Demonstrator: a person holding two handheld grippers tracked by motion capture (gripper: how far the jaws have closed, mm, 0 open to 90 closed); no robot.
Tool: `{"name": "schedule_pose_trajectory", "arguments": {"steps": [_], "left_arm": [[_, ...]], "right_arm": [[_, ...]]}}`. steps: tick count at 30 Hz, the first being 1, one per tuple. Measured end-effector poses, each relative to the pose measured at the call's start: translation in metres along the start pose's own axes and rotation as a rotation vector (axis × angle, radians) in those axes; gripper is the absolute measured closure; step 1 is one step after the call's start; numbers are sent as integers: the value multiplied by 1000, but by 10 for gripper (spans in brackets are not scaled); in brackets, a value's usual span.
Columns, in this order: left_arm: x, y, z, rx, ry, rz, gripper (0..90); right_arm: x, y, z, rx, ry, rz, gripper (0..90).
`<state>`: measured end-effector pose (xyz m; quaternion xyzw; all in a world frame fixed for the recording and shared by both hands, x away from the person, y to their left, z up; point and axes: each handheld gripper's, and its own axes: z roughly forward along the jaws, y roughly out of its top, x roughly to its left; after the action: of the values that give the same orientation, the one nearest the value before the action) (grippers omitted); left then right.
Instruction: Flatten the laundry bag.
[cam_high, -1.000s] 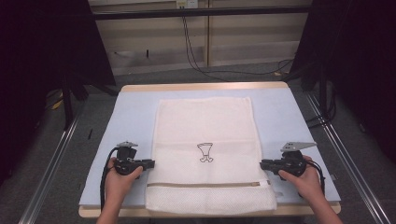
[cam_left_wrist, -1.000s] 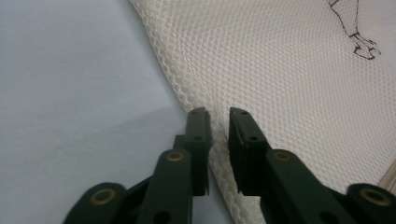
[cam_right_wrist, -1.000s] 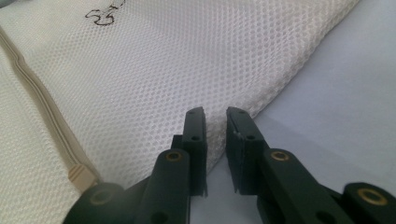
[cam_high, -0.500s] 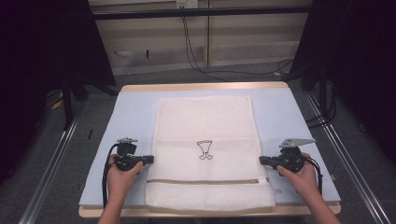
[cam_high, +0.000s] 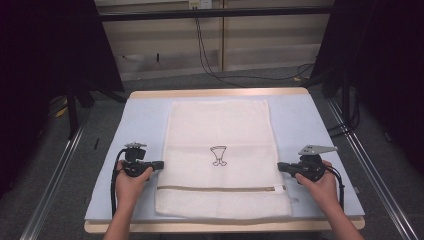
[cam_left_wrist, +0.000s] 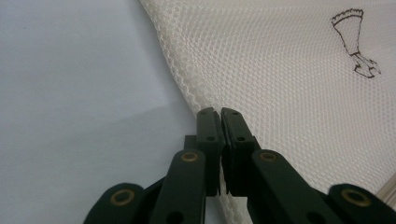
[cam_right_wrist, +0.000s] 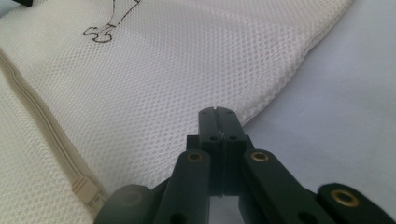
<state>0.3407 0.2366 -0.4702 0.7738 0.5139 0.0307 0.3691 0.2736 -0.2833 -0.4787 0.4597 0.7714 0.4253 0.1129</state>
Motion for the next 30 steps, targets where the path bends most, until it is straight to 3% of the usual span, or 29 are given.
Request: {"name": "schedule_pose_trajectory", "arguments": {"steps": [8, 12, 15, 17, 20, 23, 26, 30], "left_arm": [[4, 2, 0, 0, 24, 3, 869], [5, 2, -1, -9, 16, -3, 869], [5, 2, -1, -3, 23, 13, 868], [5, 2, -1, -4, 20, 15, 865], [5, 1, -3, -10, 18, 14, 862], [5, 1, -4, -12, 13, 11, 841], [4, 0, -8, 2, 37, 13, 776], [2, -3, -14, 32, 60, 19, 659]], "right_arm": [[1, 4, 3, -7, -44, -29, 900], [0, 4, 3, 0, -40, -30, 900], [2, 5, 3, -5, 5, -8, 900], [7, 7, 2, -12, 5, -4, 894], [13, 7, 5, 11, -9, -4, 740], [17, 4, 10, 66, -51, -14, 656], [18, 3, 13, 87, -49, -20, 667], [17, 3, 13, 98, -52, -8, 776]]}}
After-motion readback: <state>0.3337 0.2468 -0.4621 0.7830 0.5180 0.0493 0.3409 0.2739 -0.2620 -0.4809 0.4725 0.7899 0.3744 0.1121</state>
